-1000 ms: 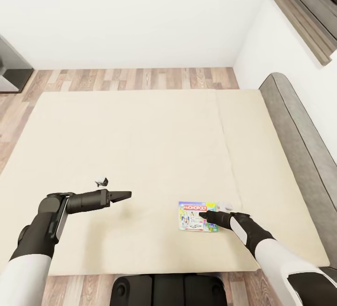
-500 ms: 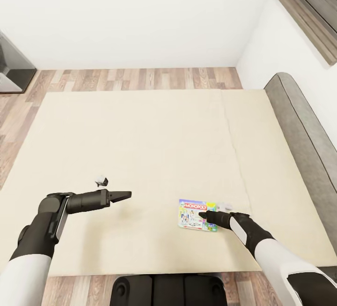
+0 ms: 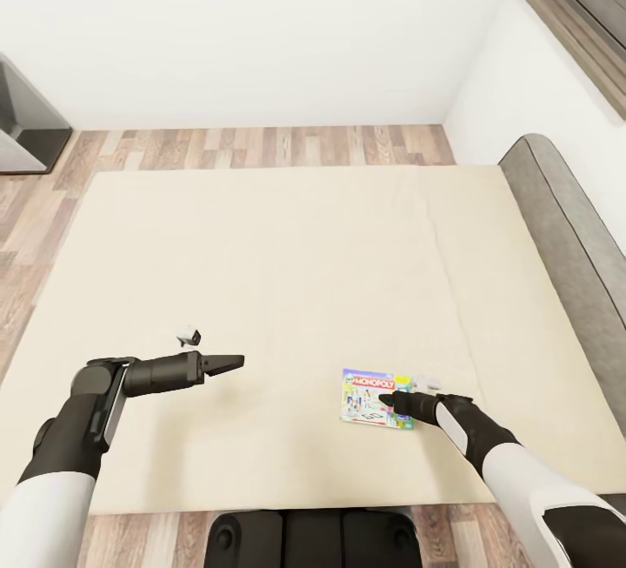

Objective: Put all the toys in the child's room - the three board games (two on the bed and one on the table), the two jigsaw puzzles on the table, and the tennis ball on the table - inside the toy box on the table in the child's room.

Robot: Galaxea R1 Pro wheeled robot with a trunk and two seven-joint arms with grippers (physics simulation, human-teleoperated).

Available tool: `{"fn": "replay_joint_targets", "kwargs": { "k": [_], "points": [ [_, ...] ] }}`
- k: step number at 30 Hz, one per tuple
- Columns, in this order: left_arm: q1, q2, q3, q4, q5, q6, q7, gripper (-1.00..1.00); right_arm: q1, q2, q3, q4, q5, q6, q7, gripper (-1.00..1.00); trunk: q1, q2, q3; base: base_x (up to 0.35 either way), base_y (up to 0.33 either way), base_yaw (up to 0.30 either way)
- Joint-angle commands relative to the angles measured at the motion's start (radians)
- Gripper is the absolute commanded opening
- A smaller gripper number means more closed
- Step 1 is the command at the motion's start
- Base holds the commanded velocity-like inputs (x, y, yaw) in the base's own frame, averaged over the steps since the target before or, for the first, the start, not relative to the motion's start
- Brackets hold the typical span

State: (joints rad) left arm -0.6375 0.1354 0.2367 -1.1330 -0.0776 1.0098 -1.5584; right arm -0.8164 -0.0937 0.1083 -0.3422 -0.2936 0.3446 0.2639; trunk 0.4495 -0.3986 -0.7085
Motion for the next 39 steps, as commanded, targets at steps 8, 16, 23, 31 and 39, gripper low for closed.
{"fn": "replay_joint_targets", "kwargs": {
  "k": [8, 16, 23, 31, 39],
  "points": [
    [-0.001, 0.000, 0.001, 0.000, -0.008, 0.010, -0.008, 1.00, 0.000, 0.034, 0.010, -0.001, -0.032, 0.008, 0.003, 1.00, 0.001, -0.001, -0.001, 0.000, 0.080, 0.000],
    [-0.001, 0.000, 0.001, -0.001, -0.008, 0.010, -0.008, 1.00, 0.000, 0.034, 0.010, -0.001, -0.032, 0.008, 0.003, 1.00, 0.001, -0.001, -0.001, 0.000, 0.007, 0.000],
    [-0.001, 0.000, 0.000, -0.001, -0.008, 0.010, -0.008, 1.00, 0.000, 0.034, 0.010, -0.001, -0.032, 0.008, 0.003, 1.00, 0.001, -0.001, -0.001, 0.000, -0.116, 0.000],
    [-0.001, 0.000, -0.001, -0.001, -0.008, 0.010, -0.008, 1.00, 0.000, 0.035, 0.010, -0.001, -0.032, 0.008, 0.003, 1.00, 0.001, -0.001, -0.001, 0.000, -0.091, 0.000],
    [-0.001, 0.000, -0.001, -0.001, -0.008, 0.010, -0.008, 1.00, 0.000, 0.035, 0.011, -0.001, -0.032, 0.007, 0.002, 1.00, 0.001, -0.001, -0.001, 0.000, -0.045, 0.000]
  ]
}}
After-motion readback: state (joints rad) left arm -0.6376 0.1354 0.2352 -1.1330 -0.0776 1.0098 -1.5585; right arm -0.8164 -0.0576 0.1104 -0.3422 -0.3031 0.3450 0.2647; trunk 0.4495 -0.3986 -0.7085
